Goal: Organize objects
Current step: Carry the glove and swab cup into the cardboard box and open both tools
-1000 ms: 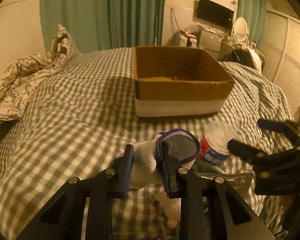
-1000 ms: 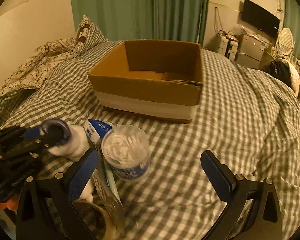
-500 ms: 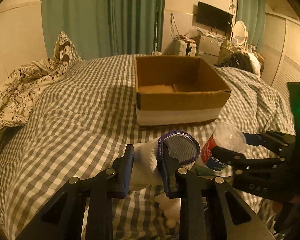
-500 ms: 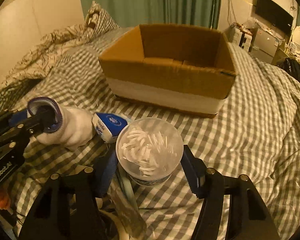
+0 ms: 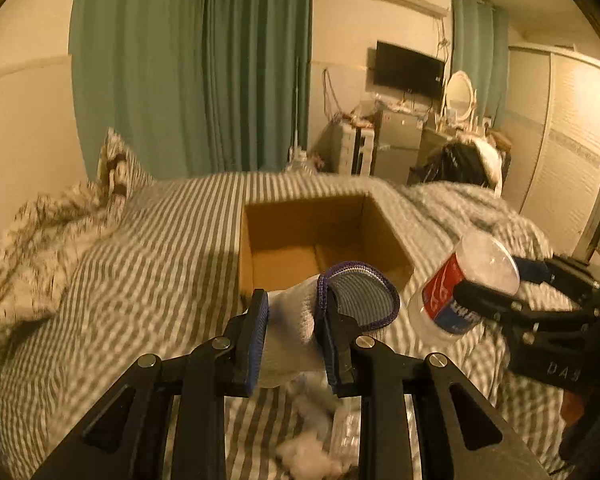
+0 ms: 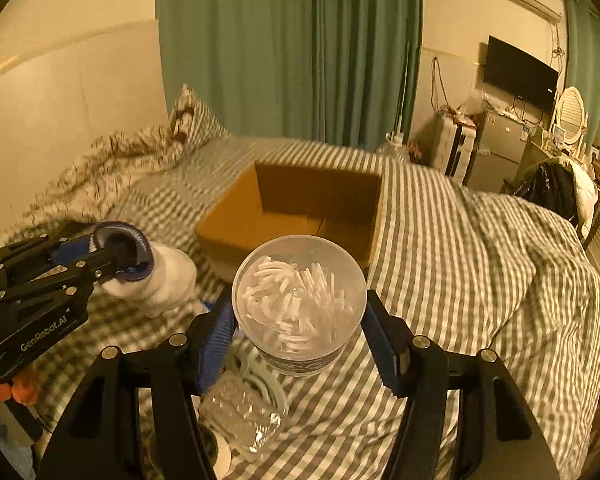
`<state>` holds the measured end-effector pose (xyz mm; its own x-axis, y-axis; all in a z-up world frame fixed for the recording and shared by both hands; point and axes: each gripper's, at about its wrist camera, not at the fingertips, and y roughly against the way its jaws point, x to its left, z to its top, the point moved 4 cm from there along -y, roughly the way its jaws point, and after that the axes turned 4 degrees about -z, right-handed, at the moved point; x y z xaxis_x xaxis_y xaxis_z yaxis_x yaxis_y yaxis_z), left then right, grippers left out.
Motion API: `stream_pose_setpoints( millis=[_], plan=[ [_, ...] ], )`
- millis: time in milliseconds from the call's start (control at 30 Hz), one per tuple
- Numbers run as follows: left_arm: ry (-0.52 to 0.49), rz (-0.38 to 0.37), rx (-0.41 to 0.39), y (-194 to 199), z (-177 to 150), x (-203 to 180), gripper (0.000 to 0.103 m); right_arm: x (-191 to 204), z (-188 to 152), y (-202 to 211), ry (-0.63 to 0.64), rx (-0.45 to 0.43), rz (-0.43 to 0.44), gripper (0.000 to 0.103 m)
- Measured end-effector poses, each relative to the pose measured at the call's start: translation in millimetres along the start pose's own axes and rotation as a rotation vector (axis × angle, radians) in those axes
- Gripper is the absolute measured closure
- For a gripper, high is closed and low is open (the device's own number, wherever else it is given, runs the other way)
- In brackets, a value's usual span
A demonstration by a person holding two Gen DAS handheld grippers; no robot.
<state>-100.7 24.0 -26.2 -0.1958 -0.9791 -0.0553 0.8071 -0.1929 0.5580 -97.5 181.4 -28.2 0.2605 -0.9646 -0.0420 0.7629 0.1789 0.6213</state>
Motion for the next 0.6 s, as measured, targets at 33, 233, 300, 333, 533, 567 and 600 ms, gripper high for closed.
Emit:
stream_pose_setpoints(
  millis=[33, 233, 300, 333, 533, 567, 600],
  plan=[
    [-0.007, 0.008, -0.017, 0, 10, -1, 0.078, -2, 9, 2, 0.0, -0.011, -0.003, 0.042],
    [-0.016, 0.03, -0.071, -17, 69, 0, 0.078, -12, 54, 3, 0.016, -0.071, -0.018, 0.042],
    [-0.019, 0.042, -0.083, -26, 86, 2, 0.078, -16, 69, -1, 0.013, -0.089, -0.019, 0.042],
    [-0.023, 0.05, -0.085, -31, 93, 2, 0.078, -18, 77, -5, 0.01, -0.098, -0.025, 0.042],
    [-0.01, 0.046, -0.053, -72, 109, 8, 0.078, -37, 107, -47, -0.036, -0.09, 0.006, 0.042],
    [-0.01, 0.044, -0.041, -80, 108, 9, 0.078, -40, 109, -55, -0.043, -0.083, 0.013, 0.042],
    [-0.006, 0.041, -0.026, -91, 106, 9, 0.078, -43, 111, -68, -0.054, -0.071, 0.019, 0.042]
  ],
)
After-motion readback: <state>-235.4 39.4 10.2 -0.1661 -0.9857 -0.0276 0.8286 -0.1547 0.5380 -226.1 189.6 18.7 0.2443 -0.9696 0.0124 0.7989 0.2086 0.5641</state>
